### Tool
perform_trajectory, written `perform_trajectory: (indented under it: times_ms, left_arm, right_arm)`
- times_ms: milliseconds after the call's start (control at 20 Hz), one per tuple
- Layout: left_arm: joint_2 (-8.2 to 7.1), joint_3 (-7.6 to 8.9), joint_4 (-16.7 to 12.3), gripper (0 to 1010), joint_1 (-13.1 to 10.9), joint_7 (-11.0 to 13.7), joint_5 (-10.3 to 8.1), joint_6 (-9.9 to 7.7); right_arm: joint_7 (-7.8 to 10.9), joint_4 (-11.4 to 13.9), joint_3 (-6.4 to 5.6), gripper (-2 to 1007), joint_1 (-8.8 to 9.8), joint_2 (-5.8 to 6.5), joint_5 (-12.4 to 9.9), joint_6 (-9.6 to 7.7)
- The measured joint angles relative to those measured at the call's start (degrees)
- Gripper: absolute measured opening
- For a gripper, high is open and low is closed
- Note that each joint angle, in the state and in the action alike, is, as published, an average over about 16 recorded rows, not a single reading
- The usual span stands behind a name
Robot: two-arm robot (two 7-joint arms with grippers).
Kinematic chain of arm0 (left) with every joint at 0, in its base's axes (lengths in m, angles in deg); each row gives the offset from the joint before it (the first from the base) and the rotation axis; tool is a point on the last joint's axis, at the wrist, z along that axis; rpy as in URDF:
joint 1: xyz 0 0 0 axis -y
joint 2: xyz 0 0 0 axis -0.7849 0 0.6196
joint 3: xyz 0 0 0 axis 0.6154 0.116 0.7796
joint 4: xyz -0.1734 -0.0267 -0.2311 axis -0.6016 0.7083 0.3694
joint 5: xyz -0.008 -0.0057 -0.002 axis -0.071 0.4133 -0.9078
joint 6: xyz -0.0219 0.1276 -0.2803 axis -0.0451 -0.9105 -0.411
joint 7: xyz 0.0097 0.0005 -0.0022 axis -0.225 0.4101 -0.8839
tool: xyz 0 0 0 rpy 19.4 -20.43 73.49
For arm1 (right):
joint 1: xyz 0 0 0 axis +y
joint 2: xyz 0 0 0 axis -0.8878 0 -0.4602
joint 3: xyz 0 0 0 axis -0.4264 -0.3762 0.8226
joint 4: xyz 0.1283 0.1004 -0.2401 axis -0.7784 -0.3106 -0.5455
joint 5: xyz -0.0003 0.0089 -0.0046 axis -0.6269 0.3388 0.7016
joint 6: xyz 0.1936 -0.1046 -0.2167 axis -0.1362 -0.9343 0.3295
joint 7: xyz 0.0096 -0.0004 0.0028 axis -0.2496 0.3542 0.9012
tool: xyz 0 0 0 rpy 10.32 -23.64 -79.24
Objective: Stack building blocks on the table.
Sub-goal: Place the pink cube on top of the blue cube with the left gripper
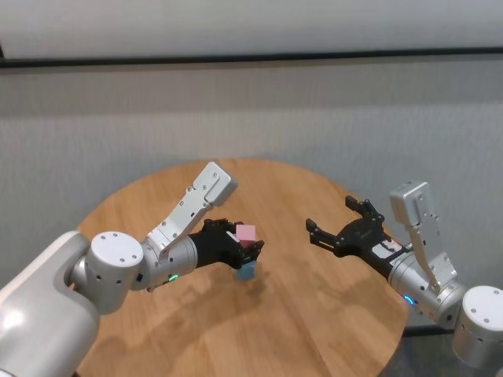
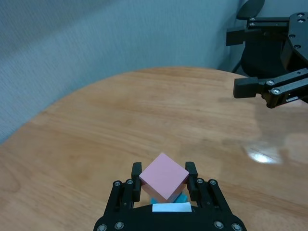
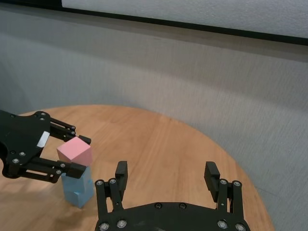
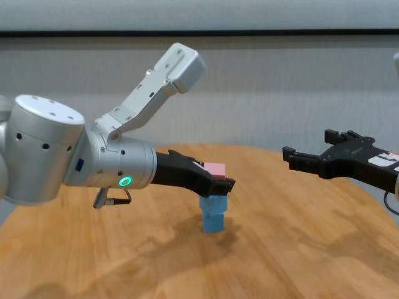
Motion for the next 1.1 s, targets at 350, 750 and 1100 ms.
perform_trajectory:
  times_ms: [350, 750, 1100]
  left_arm:
    - [0.29, 0.30, 0.50, 568, 0.24, 0.02, 0.68, 0.29]
    - [0.51, 0.67, 0.68, 568, 0.30, 0.06, 0.98, 0.00]
    - [0.73, 1.00, 0.86, 577, 0.33, 0.01, 1.09, -0.21]
  right_arm:
    - [0.00, 0.00, 0.00, 1005, 0.00, 0.00, 0.00, 0.00]
    - [0.00, 0.00, 0.00, 1005, 0.00, 0.00, 0.00, 0.00]
    - [0.00, 0.00, 0.00, 1005, 0.00, 0.00, 0.00, 0.00]
